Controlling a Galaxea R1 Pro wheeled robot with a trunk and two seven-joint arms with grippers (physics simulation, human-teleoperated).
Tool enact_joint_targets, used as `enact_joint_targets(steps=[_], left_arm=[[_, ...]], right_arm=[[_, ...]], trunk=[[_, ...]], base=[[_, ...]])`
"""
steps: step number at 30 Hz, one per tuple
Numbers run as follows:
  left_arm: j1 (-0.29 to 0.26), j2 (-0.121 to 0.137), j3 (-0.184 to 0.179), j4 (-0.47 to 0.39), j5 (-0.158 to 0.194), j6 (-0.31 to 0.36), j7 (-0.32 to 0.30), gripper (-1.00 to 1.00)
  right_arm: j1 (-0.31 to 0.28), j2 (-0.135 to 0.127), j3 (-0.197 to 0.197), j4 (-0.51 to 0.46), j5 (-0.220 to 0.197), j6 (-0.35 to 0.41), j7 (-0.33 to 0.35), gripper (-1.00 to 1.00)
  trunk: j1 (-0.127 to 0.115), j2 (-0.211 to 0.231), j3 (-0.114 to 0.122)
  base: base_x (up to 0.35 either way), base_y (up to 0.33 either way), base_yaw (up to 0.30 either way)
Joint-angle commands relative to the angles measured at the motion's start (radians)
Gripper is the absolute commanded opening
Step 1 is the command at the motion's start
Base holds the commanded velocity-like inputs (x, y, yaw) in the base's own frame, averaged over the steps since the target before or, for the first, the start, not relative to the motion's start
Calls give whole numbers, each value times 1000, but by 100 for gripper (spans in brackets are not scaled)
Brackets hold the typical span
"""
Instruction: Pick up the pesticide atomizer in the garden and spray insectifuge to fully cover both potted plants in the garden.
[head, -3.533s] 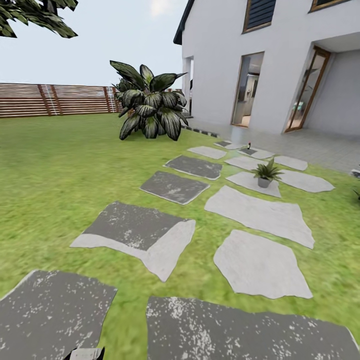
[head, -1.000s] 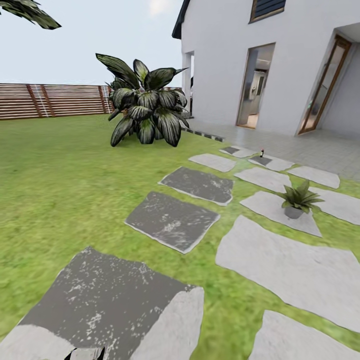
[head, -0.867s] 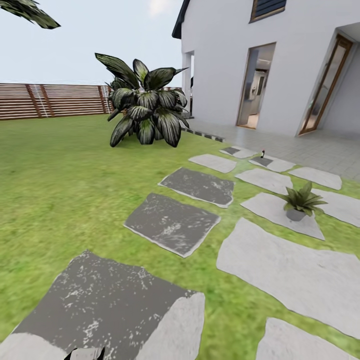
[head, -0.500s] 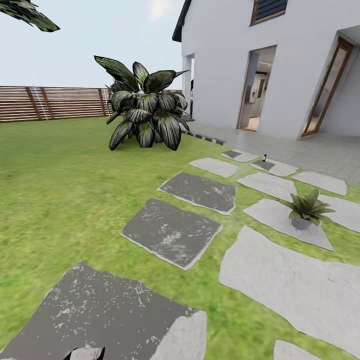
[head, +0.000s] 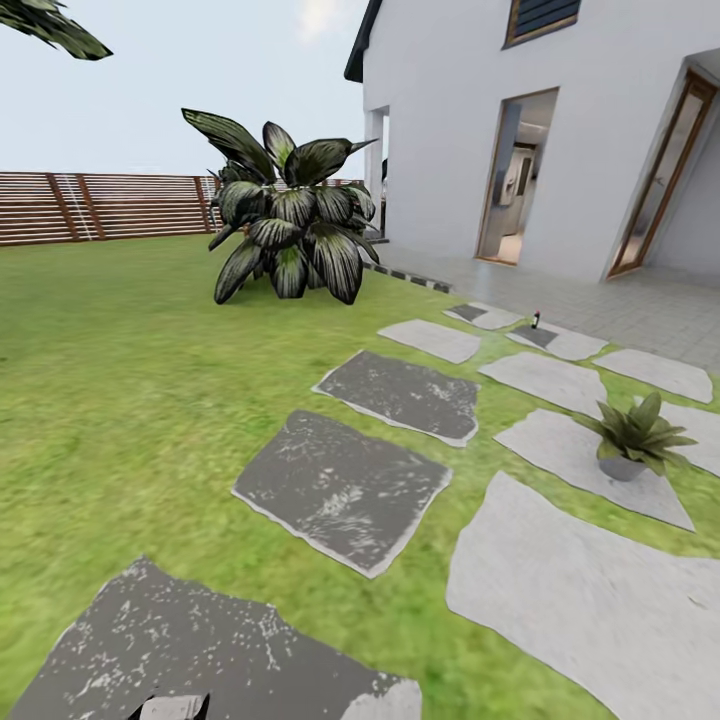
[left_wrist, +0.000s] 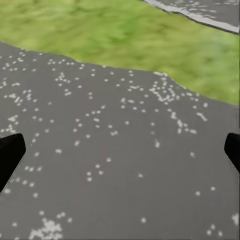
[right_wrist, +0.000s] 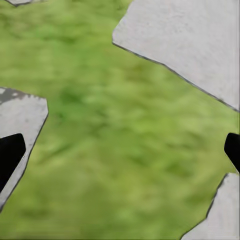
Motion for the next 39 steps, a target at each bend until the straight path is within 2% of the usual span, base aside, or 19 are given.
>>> enact_joint_targets(steps=[1, 39], left_arm=[[-1, 0, 9, 1, 0, -2, -10, 100], [-1, 0, 8, 1, 0, -2, -10, 100]], right_arm=[[-1, 0, -3, 1, 10, -3, -3, 100], [0, 0, -2, 0, 11, -3, -3, 100]], trunk=[[0, 0, -1], [0, 0, -1]], base=[[338, 0, 0], [339, 0, 0]])
